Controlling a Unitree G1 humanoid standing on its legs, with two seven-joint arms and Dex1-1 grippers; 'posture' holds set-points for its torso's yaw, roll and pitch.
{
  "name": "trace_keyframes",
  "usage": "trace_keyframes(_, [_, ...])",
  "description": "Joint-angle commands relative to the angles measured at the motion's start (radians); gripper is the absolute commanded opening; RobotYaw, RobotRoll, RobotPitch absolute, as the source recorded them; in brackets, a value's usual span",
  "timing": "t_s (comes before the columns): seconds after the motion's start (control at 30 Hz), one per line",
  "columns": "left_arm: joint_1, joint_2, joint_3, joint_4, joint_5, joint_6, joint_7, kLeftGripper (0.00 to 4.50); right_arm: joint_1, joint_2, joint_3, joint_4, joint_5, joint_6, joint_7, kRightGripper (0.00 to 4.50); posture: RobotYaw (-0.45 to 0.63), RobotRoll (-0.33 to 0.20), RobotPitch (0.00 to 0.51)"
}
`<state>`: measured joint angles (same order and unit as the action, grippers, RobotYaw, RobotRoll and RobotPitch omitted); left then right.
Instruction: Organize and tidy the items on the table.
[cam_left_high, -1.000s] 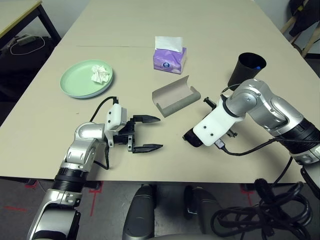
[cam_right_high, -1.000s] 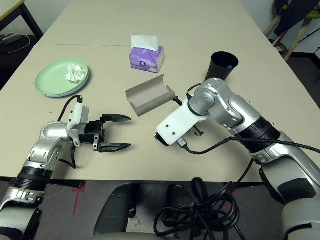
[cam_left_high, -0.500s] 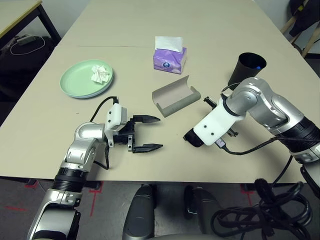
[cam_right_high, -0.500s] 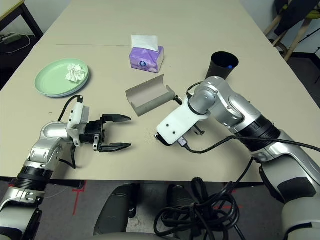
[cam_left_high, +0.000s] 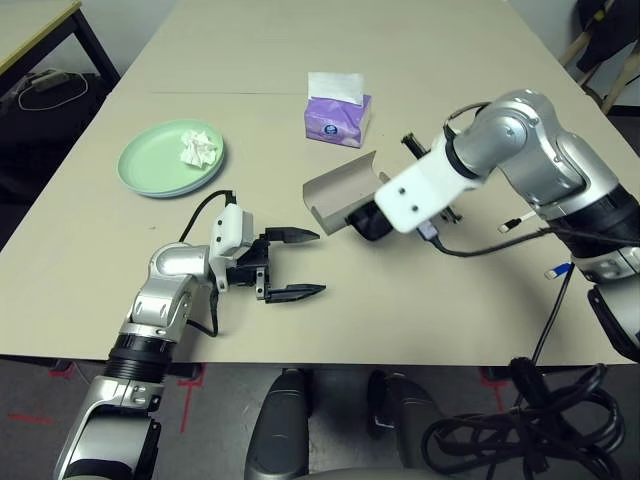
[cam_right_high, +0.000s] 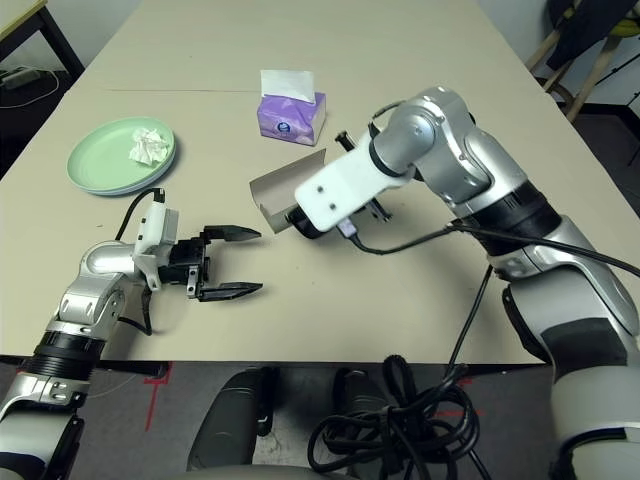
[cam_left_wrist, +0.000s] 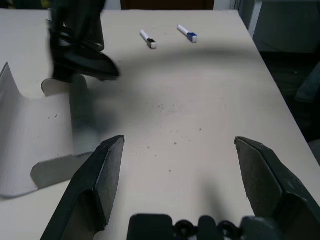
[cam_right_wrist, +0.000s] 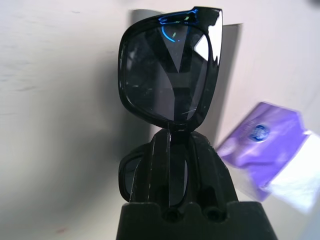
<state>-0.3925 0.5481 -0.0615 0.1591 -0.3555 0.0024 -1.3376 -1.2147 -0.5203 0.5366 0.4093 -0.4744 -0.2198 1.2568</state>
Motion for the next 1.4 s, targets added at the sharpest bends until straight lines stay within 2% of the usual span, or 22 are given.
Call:
trace_keyframes(0.03, [0.012, 0.019, -0.002, -0.044, -0.004, 0.014, 0.008, 4.50, -0.040, 0.035, 0.030, 0.113, -0.057, -0.050, -0.081, 0.36, 0.19, 0.000, 0.156])
trace_keyframes(0.27, [0.037, 0.035, 0.002, -0.083, -0.010, 0.034, 0.031, 4.50, -0.103, 0.108, 0.065, 0.290, -0.142, -0.125, -0.205, 0.36, 0.22, 0.000, 0.162])
trace_keyframes(0.5, [0.051, 0.039, 0.002, -0.100, -0.011, 0.044, 0.047, 4.50, -0.116, 0.135, 0.063, 0.348, -0.171, -0.128, -0.243, 0.36, 0.21, 0.000, 0.164])
trace_keyframes(0.93, [0.036, 0.005, 0.019, -0.094, -0.009, 0.024, 0.122, 4.50, -0.047, 0.143, 0.057, 0.291, -0.169, -0.081, -0.242, 0.36, 0.20, 0.000, 0.165])
trace_keyframes(1.4, [0.052, 0.000, 0.029, -0.118, -0.021, 0.029, 0.184, 4.50, 0.004, 0.161, 0.067, 0.253, -0.176, -0.059, -0.258, 0.36, 0.22, 0.000, 0.165])
